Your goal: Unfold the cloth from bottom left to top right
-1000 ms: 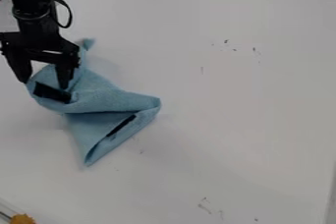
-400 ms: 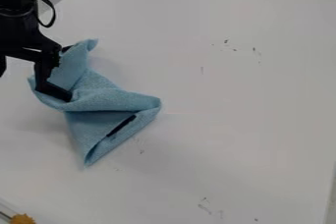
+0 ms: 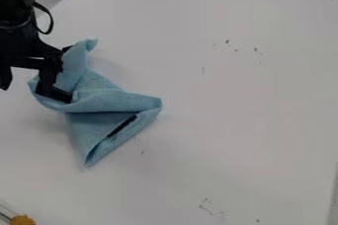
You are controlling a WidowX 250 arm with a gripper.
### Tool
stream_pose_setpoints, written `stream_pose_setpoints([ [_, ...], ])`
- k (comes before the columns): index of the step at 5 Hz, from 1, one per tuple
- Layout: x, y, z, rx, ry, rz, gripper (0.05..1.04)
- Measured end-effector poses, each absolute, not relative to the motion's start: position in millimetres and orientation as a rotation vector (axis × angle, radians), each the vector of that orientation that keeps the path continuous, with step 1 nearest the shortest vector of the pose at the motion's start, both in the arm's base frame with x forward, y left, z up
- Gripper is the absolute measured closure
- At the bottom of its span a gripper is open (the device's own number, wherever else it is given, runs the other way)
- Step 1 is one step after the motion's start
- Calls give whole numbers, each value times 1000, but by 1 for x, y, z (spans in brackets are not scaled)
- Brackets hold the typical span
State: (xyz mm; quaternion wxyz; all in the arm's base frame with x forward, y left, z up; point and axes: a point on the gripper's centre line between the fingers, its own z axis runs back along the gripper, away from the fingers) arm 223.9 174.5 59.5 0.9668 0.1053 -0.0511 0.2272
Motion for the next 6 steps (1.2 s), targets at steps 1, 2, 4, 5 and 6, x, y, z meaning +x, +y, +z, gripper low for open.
stream_pose_setpoints([
  [1,225,174,50,165,-89,477,124],
  [2,227,175,50,164,-96,468,393],
  [4,232,179,51,161,-59,435,861],
  [5,234,177,55,155,-39,430,627],
  [6,234,167,75,200,5,459,325],
])
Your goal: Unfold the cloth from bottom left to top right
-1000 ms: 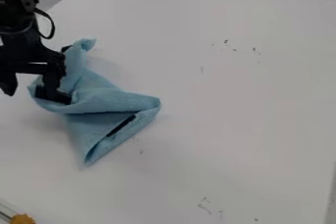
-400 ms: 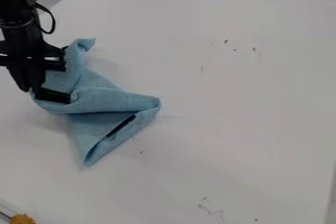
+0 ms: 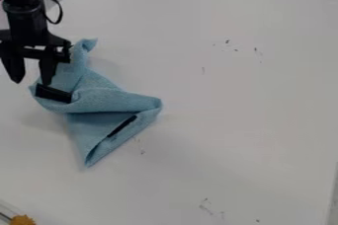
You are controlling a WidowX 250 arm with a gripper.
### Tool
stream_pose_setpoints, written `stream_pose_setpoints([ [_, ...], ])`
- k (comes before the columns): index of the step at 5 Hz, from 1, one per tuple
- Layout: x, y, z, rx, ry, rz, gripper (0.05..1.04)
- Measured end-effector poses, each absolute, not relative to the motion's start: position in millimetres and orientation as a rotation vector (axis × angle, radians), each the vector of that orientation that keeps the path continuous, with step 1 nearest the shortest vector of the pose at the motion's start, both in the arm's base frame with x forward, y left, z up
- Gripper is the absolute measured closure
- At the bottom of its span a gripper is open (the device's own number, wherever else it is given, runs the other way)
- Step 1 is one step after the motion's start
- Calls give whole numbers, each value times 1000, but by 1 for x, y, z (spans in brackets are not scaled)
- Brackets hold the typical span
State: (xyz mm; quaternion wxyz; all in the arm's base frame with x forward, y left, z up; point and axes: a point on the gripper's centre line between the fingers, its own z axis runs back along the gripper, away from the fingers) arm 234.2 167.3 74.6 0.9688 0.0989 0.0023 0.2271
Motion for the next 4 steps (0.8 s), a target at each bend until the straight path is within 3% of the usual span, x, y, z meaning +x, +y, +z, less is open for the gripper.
stream_pose_setpoints([
  [1,223,161,85,224,-9,577,92],
  [4,223,163,47,25,-7,753,83],
])
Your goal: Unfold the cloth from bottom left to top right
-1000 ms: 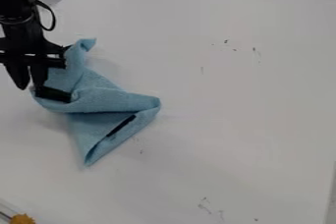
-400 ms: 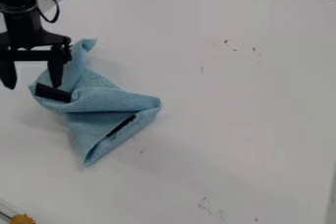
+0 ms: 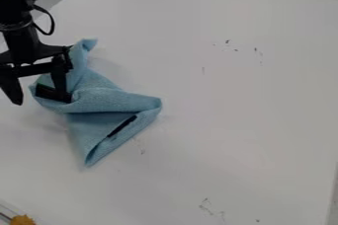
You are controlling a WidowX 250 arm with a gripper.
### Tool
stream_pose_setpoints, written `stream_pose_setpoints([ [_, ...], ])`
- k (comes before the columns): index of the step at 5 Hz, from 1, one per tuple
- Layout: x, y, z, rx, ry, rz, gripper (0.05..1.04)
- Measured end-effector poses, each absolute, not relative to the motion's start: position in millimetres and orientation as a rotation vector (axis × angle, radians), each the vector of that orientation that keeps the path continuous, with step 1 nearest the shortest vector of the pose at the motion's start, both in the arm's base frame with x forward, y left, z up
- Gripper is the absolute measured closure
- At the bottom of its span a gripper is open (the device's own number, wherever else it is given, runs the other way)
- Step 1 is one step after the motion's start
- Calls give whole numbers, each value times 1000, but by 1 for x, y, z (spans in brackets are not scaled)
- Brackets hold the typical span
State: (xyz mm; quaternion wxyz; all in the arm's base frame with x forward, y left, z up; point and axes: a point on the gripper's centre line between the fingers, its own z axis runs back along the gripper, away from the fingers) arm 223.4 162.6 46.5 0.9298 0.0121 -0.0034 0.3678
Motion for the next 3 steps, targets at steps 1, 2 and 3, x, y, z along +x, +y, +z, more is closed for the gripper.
stream_pose_setpoints([
  [1,229,166,33,-28,-34,797,84],
  [2,230,171,19,-61,-36,799,123],
  [3,231,175,19,-48,-50,782,395],
])
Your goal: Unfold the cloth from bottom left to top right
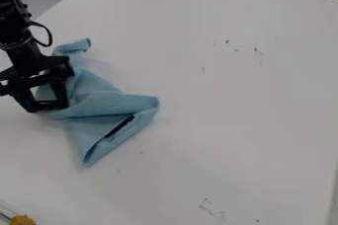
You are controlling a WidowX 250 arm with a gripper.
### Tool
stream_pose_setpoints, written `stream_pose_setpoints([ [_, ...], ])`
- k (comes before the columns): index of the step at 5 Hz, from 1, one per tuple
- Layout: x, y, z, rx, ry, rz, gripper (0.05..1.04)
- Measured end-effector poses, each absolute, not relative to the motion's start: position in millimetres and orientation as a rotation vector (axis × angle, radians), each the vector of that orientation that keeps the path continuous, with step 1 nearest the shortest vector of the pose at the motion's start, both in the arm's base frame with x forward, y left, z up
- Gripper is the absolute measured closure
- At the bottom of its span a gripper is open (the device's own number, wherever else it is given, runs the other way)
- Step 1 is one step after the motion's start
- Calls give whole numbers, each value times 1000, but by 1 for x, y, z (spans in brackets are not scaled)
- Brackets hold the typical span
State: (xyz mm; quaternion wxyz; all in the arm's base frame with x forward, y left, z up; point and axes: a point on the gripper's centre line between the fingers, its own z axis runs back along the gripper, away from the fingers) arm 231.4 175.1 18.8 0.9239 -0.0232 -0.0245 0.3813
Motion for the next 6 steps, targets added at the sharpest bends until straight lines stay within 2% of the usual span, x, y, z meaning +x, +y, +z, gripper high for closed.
stream_pose_setpoints([
  [1,234,178,24,-39,-48,756,699],
  [2,238,175,22,-44,-33,726,922],
  [3,240,168,17,-53,16,705,1002],
  [4,241,167,14,-10,7,691,849],
  [5,242,156,22,34,17,673,601],
  [6,239,138,24,58,66,645,294],
])
